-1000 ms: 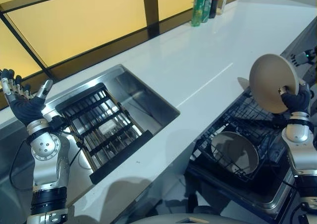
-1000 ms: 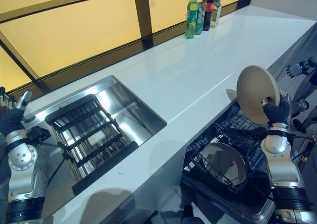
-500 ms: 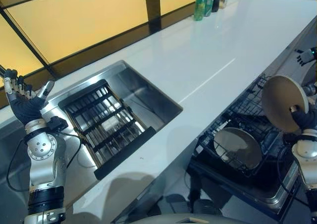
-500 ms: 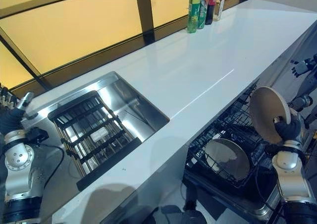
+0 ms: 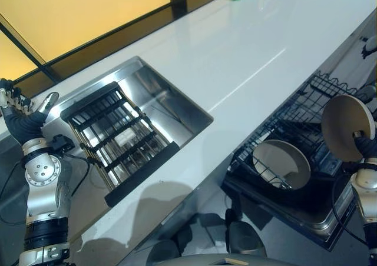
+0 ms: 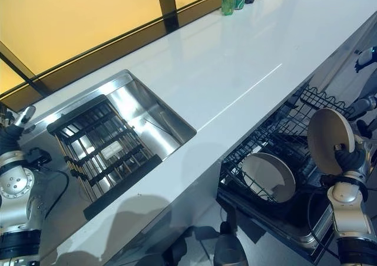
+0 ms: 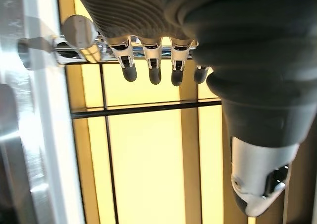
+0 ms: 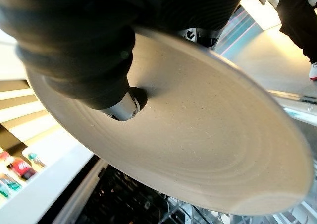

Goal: Pick up plates and place into dishwasher.

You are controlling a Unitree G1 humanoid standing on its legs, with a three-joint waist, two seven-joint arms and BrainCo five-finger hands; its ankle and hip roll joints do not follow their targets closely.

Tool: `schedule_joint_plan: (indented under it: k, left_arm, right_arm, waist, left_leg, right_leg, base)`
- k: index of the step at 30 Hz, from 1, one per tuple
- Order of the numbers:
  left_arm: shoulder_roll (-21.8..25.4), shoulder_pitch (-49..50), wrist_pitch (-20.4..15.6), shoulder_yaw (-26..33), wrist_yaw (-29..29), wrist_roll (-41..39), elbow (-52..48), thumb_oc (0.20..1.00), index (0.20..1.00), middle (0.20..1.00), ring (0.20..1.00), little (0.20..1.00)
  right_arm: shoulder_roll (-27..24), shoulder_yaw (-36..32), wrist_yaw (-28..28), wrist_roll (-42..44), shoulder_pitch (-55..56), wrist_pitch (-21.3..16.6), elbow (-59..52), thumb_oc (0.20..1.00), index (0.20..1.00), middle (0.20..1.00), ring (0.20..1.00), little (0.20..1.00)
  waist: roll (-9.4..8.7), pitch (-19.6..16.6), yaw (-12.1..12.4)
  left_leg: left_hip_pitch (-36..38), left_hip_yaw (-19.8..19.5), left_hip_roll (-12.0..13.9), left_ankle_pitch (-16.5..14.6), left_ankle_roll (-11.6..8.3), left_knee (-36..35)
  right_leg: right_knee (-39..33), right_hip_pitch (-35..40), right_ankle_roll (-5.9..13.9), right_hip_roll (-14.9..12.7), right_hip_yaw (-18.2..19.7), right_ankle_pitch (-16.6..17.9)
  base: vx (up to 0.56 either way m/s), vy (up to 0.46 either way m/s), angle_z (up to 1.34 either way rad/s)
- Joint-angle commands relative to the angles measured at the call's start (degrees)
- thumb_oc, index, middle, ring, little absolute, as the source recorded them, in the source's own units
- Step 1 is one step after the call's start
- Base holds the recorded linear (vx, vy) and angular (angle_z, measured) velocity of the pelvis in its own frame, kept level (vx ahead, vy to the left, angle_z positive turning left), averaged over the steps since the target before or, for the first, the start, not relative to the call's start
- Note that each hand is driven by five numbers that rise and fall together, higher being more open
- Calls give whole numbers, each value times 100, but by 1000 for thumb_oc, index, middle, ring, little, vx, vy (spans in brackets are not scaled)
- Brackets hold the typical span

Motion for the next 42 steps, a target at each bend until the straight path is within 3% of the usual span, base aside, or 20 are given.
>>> schedule_joint_plan:
  k: [1,9,23,29,34,41,42]
  left_arm:
    - [360,-109,-373,-180,214,-56,-304,1000,1000,1000,1000,1000]
    - [282,-306,-522,-390,546,76,-227,1000,1000,1000,1000,1000]
    - [516,-831,-853,-709,972,27,-74,1000,1000,1000,1000,1000]
    - [659,-1070,-855,-824,1014,-43,-47,1000,1000,1000,1000,1000]
    - [778,-1165,-852,-824,983,-86,15,1000,1000,1000,1000,1000]
    - [857,-1257,-857,-817,844,-141,131,1000,1000,1000,1000,1000]
    - [858,-1258,-850,-814,844,-142,129,1000,1000,1000,1000,1000]
  right_arm:
    - [-495,238,209,79,-471,-357,-83,200,200,200,200,200]
    - [-1045,628,972,24,-802,-255,205,200,200,200,200,200]
    - [-1891,1644,1195,-545,-2151,-260,1232,200,200,200,200,200]
    - [-2022,2168,1674,-855,-2529,-444,1517,200,200,200,200,200]
    - [-2092,2521,2171,-482,-2638,-461,1620,200,200,200,200,200]
    - [-2009,2477,1853,-296,-2578,-524,1862,200,200,200,200,200]
    - [-1983,2439,1802,-310,-2555,-512,1854,250,250,250,250,250]
  waist:
    - [-266,-272,43]
    - [-82,-52,-18]
    - [215,577,6]
    - [251,676,66]
    - [222,696,106]
    - [162,640,134]
    - [154,630,131]
  left_leg:
    - [-402,-99,421,281,1,374]
    - [-697,-132,588,610,-208,212]
    - [-1324,-210,508,842,-262,130]
    - [-1454,-211,475,900,-263,71]
    - [-1477,-209,492,919,-280,78]
    - [-1427,-173,512,910,-280,30]
    - [-1406,-162,512,902,-277,16]
  right_leg:
    - [-302,68,335,-276,341,132]
    - [-90,-265,196,-222,233,-47]
    - [42,-998,111,-266,250,40]
    - [11,-1108,112,-310,183,72]
    - [-30,-1043,103,-339,112,65]
    - [-107,-919,120,-352,45,59]
    - [-138,-888,130,-359,39,67]
  base:
    - [-28,-46,2]
    - [-55,6,8]
    - [-106,-3,5]
    - [-74,-15,1]
    - [-30,-35,2]
    - [-33,-18,9]
    - [-30,2,5]
